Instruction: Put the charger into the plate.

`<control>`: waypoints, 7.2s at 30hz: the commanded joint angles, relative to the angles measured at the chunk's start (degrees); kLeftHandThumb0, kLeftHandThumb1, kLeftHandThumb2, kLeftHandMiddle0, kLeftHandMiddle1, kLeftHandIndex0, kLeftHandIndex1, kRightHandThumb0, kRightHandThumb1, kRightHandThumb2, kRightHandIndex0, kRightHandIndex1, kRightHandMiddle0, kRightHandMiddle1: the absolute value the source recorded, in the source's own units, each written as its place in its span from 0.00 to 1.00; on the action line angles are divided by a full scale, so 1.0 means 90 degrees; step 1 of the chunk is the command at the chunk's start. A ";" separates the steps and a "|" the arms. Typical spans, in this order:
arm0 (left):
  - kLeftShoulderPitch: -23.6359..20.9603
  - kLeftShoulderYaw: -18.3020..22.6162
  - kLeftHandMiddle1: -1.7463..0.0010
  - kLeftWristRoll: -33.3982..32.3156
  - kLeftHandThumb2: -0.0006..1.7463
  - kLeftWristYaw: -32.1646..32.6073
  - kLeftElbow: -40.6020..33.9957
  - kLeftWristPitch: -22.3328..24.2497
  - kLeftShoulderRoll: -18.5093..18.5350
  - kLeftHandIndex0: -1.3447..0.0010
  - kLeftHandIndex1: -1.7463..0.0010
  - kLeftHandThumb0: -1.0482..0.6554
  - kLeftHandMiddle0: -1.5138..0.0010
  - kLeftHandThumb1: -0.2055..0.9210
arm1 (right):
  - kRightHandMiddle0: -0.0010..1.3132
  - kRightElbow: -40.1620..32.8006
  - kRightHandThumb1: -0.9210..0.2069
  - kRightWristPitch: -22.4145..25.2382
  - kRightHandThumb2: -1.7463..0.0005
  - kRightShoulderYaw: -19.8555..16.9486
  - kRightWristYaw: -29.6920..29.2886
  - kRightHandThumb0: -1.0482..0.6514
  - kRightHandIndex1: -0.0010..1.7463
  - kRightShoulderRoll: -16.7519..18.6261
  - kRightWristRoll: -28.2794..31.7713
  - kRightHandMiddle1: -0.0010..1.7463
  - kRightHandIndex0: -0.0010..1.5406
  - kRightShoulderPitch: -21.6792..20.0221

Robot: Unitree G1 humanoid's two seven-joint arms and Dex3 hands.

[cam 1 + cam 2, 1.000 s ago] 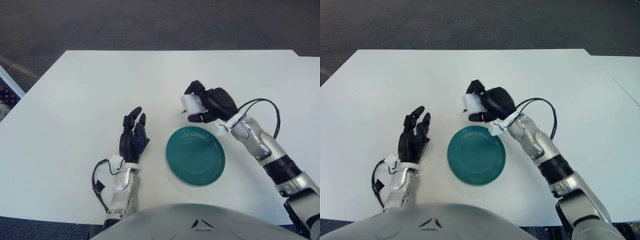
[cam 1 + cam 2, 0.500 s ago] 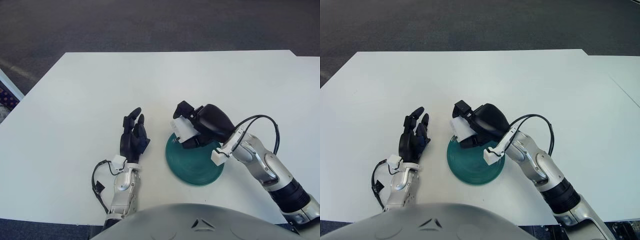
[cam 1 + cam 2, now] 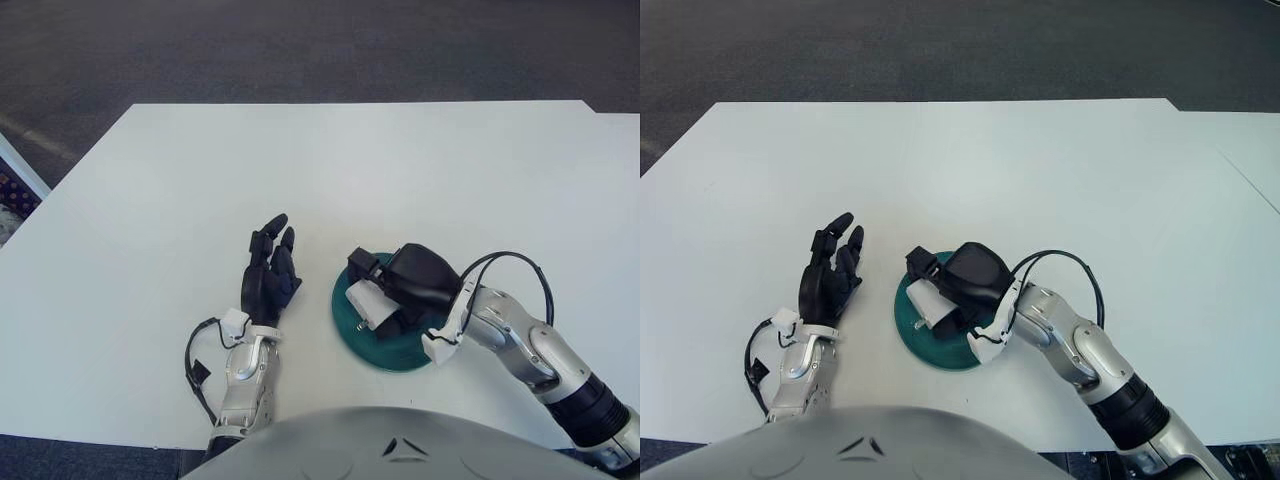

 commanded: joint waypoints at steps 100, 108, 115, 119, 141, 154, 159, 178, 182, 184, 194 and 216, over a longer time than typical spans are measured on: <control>0.0491 -0.0154 1.00 0.1284 0.57 0.1364 -0.0051 0.0257 -0.0140 1.00 0.66 0.04 0.91 1.00 | 0.00 0.2662 0.00 0.1541 0.51 -0.3668 -0.0569 0.04 0.02 0.3543 0.6408 0.50 0.18 0.0911; 0.0423 -0.0024 0.99 0.1388 0.55 0.1520 0.0185 0.0264 -0.0220 1.00 0.68 0.05 0.89 1.00 | 0.00 0.3110 0.00 0.1055 0.53 -0.3653 -0.0719 0.06 0.02 0.3684 0.6361 0.54 0.21 0.0904; 0.0340 -0.0001 0.99 0.1396 0.55 0.1510 0.0365 0.0110 -0.0185 1.00 0.69 0.05 0.88 1.00 | 0.00 0.3391 0.00 0.0934 0.51 -0.3657 -0.0722 0.09 0.01 0.3634 0.6290 0.45 0.19 0.1093; 0.0314 -0.0010 0.99 0.1162 0.54 0.1372 0.0429 0.0089 -0.0262 1.00 0.69 0.05 0.87 1.00 | 0.00 0.3715 0.00 0.0883 0.50 -0.3691 -0.0795 0.10 0.01 0.3642 0.6266 0.42 0.18 0.1106; -0.0014 0.0357 0.99 -0.0011 0.55 -0.0621 0.1346 -0.0481 -0.0132 1.00 0.64 0.03 0.84 1.00 | 0.00 0.5156 0.00 -0.0026 0.50 -0.3809 -0.0904 0.11 0.00 0.3666 0.6267 0.46 0.16 0.0604; -0.0034 0.0527 1.00 -0.0021 0.55 -0.0755 0.1498 -0.0548 -0.0156 1.00 0.72 0.04 0.88 1.00 | 0.00 0.4794 0.00 -0.0339 0.51 -0.3736 -0.0883 0.17 0.00 0.3673 0.6196 0.40 0.13 0.0914; 0.0031 0.0525 0.99 -0.0055 0.54 -0.0714 0.1360 -0.0432 -0.0217 1.00 0.69 0.05 0.87 1.00 | 0.00 0.4581 0.00 -0.0431 0.51 -0.3663 -0.0886 0.19 0.00 0.3715 0.6115 0.37 0.11 0.1091; 0.0157 0.0449 1.00 0.0266 0.56 -0.0714 0.1239 -0.0641 -0.0131 1.00 0.74 0.03 0.89 1.00 | 0.00 0.3809 0.00 -0.0113 0.52 -0.3702 -0.0713 0.21 0.01 0.3719 0.6343 0.37 0.11 0.1479; 0.0240 0.0406 1.00 0.0381 0.56 -0.0691 0.1166 -0.0720 -0.0110 1.00 0.76 0.02 0.91 1.00 | 0.00 0.3602 0.00 -0.0019 0.52 -0.3679 -0.0706 0.21 0.01 0.3713 0.6348 0.37 0.11 0.1594; 0.0308 0.0371 1.00 0.0450 0.55 -0.0679 0.1068 -0.0708 -0.0083 1.00 0.77 0.03 0.91 1.00 | 0.00 0.3467 0.00 0.0045 0.52 -0.3657 -0.0716 0.21 0.01 0.3712 0.6345 0.36 0.11 0.1666; 0.0543 0.0170 1.00 0.0556 0.55 -0.0853 0.0635 -0.0615 0.0024 1.00 0.75 0.03 0.91 1.00 | 0.00 0.3117 0.00 0.0394 0.53 -0.3632 -0.0729 0.21 0.00 0.3700 0.6373 0.36 0.10 0.1860; 0.0724 0.0115 0.99 0.0222 0.55 -0.1033 0.0237 -0.0197 -0.0018 1.00 0.69 0.03 0.89 1.00 | 0.00 0.2847 0.00 0.0744 0.53 -0.3695 -0.0897 0.22 0.00 0.3755 0.6376 0.37 0.10 0.1952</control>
